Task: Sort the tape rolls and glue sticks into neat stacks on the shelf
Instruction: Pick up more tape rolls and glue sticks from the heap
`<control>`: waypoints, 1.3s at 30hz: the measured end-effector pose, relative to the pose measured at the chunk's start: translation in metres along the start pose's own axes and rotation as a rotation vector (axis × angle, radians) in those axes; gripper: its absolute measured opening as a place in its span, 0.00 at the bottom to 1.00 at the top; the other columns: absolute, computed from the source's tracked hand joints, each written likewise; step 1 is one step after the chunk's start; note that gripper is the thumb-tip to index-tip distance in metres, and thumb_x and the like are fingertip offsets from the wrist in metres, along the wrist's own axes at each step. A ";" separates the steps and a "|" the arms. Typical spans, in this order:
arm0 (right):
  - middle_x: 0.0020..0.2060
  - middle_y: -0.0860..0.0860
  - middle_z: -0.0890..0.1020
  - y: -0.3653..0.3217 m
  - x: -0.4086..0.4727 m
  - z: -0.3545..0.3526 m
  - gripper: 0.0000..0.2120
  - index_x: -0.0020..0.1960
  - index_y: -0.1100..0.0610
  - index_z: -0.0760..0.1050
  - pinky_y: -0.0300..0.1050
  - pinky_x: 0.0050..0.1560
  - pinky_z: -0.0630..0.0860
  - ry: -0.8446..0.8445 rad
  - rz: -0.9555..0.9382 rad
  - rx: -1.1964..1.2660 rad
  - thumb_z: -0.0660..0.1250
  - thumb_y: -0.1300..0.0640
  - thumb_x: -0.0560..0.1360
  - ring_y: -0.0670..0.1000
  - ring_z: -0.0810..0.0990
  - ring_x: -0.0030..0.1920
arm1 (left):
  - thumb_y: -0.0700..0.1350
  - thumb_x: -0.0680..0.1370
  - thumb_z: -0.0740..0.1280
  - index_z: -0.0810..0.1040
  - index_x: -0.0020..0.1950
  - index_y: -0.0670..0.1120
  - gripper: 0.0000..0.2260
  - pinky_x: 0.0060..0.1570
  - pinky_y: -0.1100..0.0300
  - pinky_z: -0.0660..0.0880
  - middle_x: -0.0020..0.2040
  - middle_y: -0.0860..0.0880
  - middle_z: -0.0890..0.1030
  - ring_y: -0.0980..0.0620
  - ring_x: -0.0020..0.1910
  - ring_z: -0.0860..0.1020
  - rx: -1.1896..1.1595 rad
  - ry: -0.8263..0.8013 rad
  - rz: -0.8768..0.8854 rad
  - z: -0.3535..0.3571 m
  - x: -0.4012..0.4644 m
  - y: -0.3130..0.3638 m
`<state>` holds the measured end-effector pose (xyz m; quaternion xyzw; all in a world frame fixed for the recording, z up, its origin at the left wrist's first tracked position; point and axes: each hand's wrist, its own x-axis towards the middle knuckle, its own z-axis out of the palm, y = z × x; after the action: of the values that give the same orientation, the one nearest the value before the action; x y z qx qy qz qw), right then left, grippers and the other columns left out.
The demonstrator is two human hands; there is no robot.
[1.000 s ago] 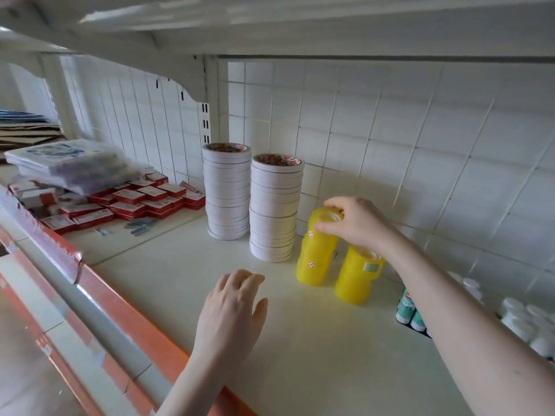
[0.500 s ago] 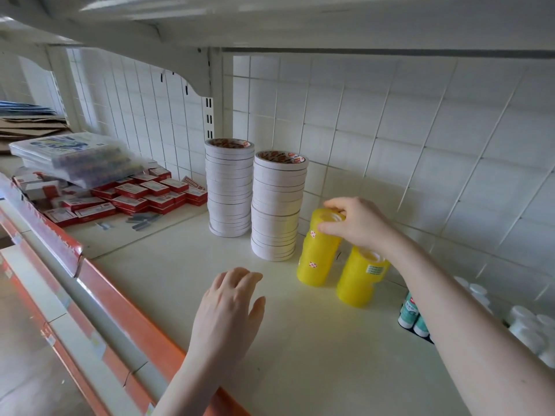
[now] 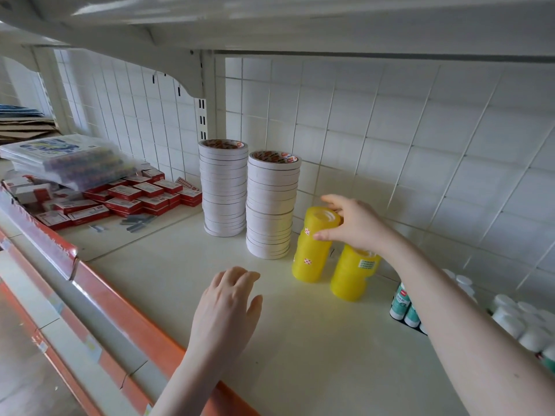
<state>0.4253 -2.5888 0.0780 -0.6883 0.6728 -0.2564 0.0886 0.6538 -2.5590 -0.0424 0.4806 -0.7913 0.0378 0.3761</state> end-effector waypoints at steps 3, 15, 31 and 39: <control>0.66 0.55 0.74 0.002 -0.003 -0.001 0.39 0.72 0.54 0.65 0.50 0.63 0.71 0.030 0.013 0.029 0.77 0.53 0.65 0.55 0.74 0.62 | 0.42 0.63 0.79 0.82 0.49 0.46 0.16 0.34 0.57 0.77 0.43 0.51 0.80 0.48 0.40 0.80 -0.008 -0.010 0.009 0.000 0.000 0.000; 0.65 0.58 0.74 -0.001 -0.003 0.004 0.36 0.71 0.59 0.66 0.44 0.61 0.69 0.087 0.081 0.128 0.77 0.57 0.67 0.55 0.75 0.62 | 0.44 0.57 0.81 0.82 0.45 0.49 0.19 0.30 0.61 0.76 0.39 0.54 0.79 0.52 0.36 0.80 -0.048 -0.069 0.081 0.000 0.000 0.001; 0.59 0.56 0.77 0.038 -0.163 -0.031 0.18 0.64 0.58 0.74 0.44 0.55 0.66 0.556 0.237 -0.296 0.66 0.56 0.75 0.56 0.74 0.60 | 0.42 0.71 0.72 0.81 0.55 0.46 0.12 0.46 0.52 0.74 0.51 0.47 0.81 0.42 0.52 0.77 -0.114 -0.160 -0.084 -0.008 -0.011 0.017; 0.37 0.59 0.82 0.103 -0.319 -0.055 0.17 0.47 0.62 0.81 0.53 0.37 0.78 0.708 0.363 -0.531 0.80 0.63 0.59 0.61 0.81 0.37 | 0.41 0.69 0.74 0.81 0.53 0.44 0.13 0.45 0.50 0.74 0.50 0.46 0.81 0.40 0.50 0.77 -0.211 -0.171 0.034 -0.005 -0.050 0.136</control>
<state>0.3205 -2.2753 0.0020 -0.4291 0.8131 -0.2747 -0.2816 0.5624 -2.4474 -0.0296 0.4264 -0.8281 -0.0806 0.3549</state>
